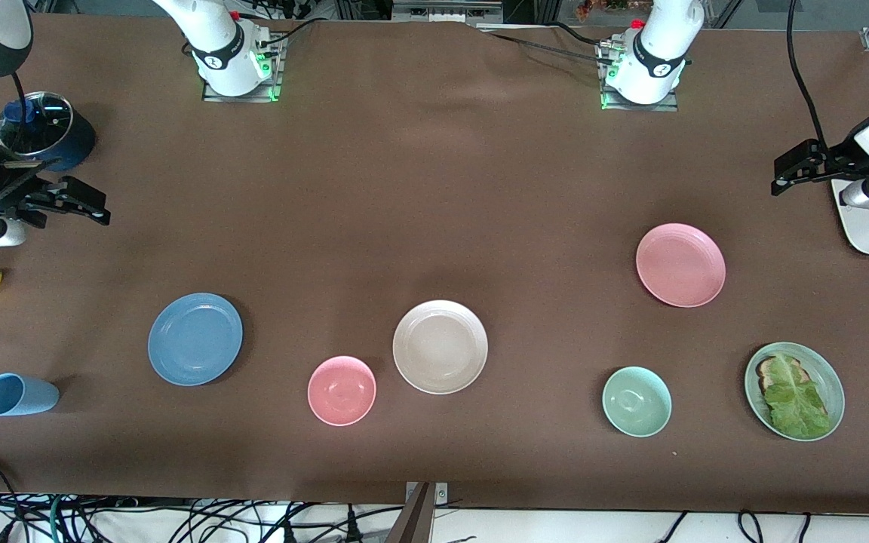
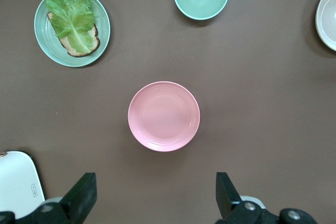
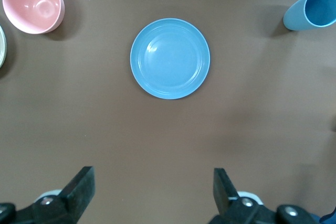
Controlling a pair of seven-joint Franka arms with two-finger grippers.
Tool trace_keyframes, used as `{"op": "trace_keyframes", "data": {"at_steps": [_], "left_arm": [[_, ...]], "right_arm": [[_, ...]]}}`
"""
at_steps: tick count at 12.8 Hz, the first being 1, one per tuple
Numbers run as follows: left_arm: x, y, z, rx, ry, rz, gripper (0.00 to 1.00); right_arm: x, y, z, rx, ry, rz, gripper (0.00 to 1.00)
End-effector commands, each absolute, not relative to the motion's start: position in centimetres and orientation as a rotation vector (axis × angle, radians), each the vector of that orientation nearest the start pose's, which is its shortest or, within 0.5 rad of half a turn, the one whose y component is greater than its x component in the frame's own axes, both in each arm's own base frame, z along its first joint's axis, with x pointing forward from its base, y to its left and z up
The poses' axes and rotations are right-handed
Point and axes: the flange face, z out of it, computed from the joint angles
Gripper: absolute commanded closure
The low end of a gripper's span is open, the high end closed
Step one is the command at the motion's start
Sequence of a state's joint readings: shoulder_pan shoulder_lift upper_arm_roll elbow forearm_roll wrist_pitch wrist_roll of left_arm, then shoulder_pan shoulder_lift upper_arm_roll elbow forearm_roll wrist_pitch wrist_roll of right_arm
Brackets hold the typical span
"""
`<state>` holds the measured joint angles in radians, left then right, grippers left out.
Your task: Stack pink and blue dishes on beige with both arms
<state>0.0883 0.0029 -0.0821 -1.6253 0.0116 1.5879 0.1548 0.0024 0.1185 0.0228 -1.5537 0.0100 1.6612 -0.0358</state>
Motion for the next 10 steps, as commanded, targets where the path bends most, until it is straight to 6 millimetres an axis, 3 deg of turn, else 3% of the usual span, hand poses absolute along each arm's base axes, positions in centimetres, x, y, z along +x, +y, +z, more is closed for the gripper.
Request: {"op": "trace_keyframes", "data": {"at_steps": [1,10], "left_arm": [[55.41,0.09,59.98,-3.144,0.222,0.062,0.0],[55.41,0.09,59.98,-3.144,0.222,0.062,0.0]], "right_arm": [[59.0,1.73,58.24,-3.14,-0.08,-0.007,0.0],[59.35,1.56,58.63,-3.14,-0.075,-0.036,0.0]]}}
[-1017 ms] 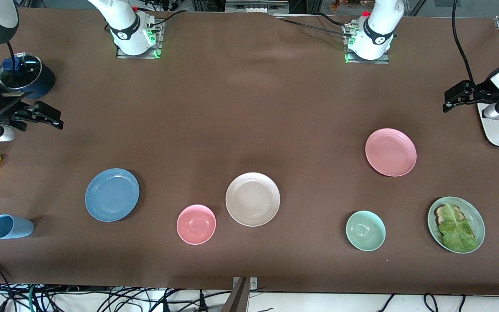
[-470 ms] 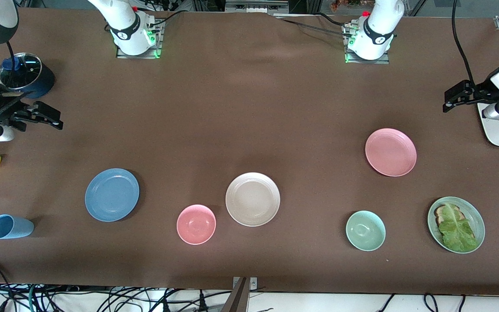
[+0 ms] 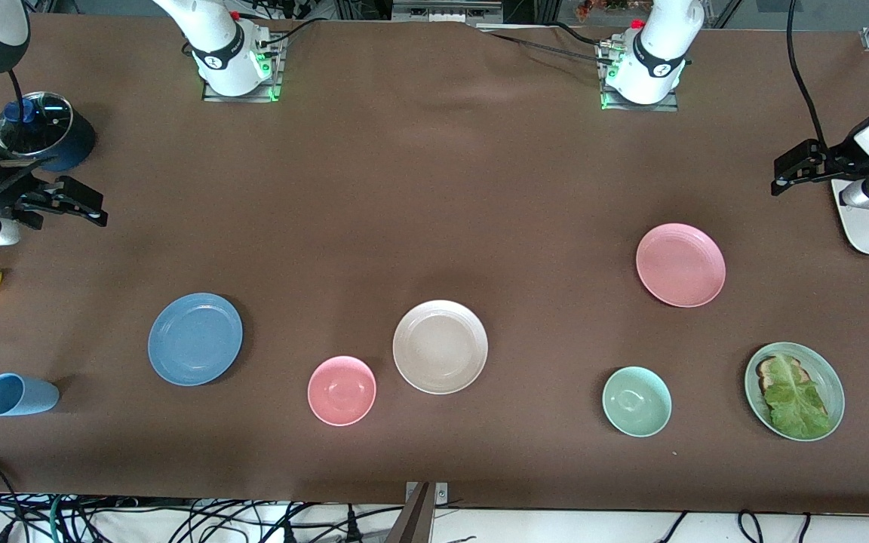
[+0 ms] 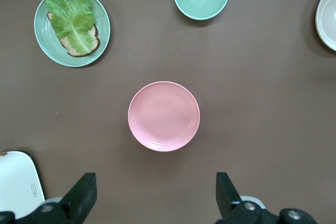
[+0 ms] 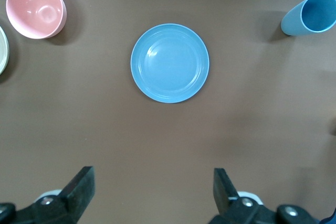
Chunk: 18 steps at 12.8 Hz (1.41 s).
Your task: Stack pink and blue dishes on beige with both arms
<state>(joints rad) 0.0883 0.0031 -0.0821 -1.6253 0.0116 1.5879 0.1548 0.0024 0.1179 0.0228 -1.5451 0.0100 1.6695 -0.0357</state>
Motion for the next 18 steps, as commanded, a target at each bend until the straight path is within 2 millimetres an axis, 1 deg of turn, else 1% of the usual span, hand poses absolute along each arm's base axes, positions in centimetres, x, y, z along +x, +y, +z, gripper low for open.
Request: {"op": "trace_keyframes", "data": {"at_steps": [1,18], "left_arm": [[55.41,0.09,59.98,-3.144,0.222,0.062,0.0],[55.4,0.11,59.96,-3.142,0.222,0.064,0.0]], "right_arm": [[59.45,1.49,58.35,-3.138,-0.074,-0.027,0.0],[59.7,1.23,58.3,-3.139,-0.07,-0.046,0.0]]}}
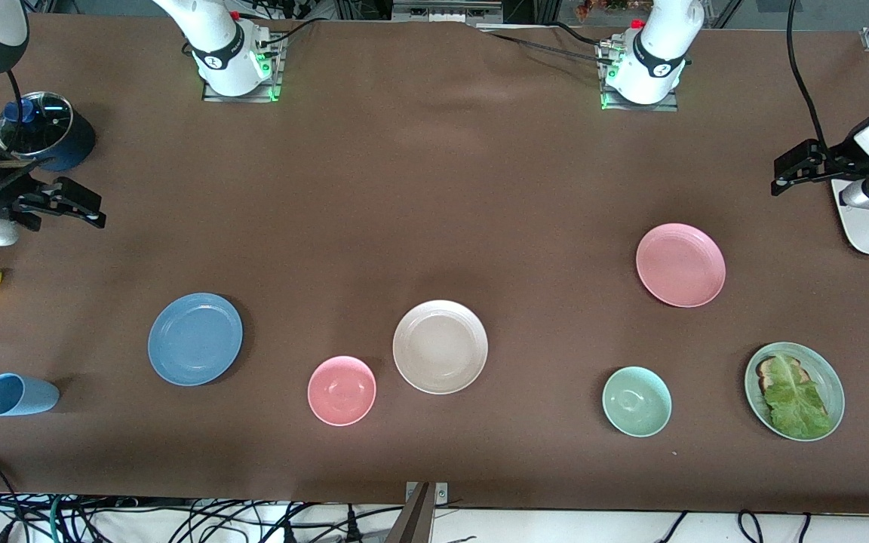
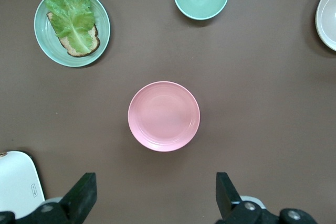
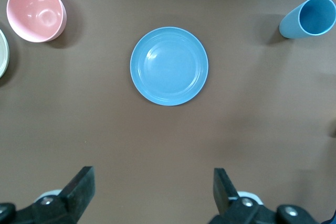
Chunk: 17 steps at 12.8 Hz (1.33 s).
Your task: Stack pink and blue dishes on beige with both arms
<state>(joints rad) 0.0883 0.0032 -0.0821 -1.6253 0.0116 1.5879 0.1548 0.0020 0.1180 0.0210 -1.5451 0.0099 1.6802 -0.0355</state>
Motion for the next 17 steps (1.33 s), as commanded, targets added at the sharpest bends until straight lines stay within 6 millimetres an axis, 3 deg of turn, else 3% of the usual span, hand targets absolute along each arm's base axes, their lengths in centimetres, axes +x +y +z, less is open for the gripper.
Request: {"op": "trace_keyframes", "data": {"at_steps": [1,7,10,11,12,14,17], "left_arm": [[55.4,0.0,60.0,-3.141,0.224,0.065,0.0],[55.6,0.1,59.5,-3.138,0.234,0.079,0.0],[56.3,0.5,57.9,-3.139,0.215,0.125,0.0],[56.8,0.8,56.7,-3.143,0.208,0.156,0.0],[58.3,1.3,53.9,-3.154,0.181,0.232,0.0],[59.2,1.8,52.1,-3.148,0.128,0.276,0.0],[61.2,3.0,45.9,-3.152,0.101,0.433,0.0]], "right_arm": [[59.7,1.3,58.3,-3.138,-0.072,-0.046,0.0],[59.8,1.1,58.4,-3.138,-0.07,-0.058,0.0],[59.8,1.0,58.4,-3.138,-0.07,-0.06,0.0],[59.8,1.0,58.4,-3.138,-0.07,-0.06,0.0],[59.8,1.0,58.4,-3.137,-0.069,-0.06,0.0],[59.8,1.0,58.4,-3.137,-0.069,-0.06,0.0],[59.8,0.9,58.4,-3.136,-0.067,-0.06,0.0]]}}
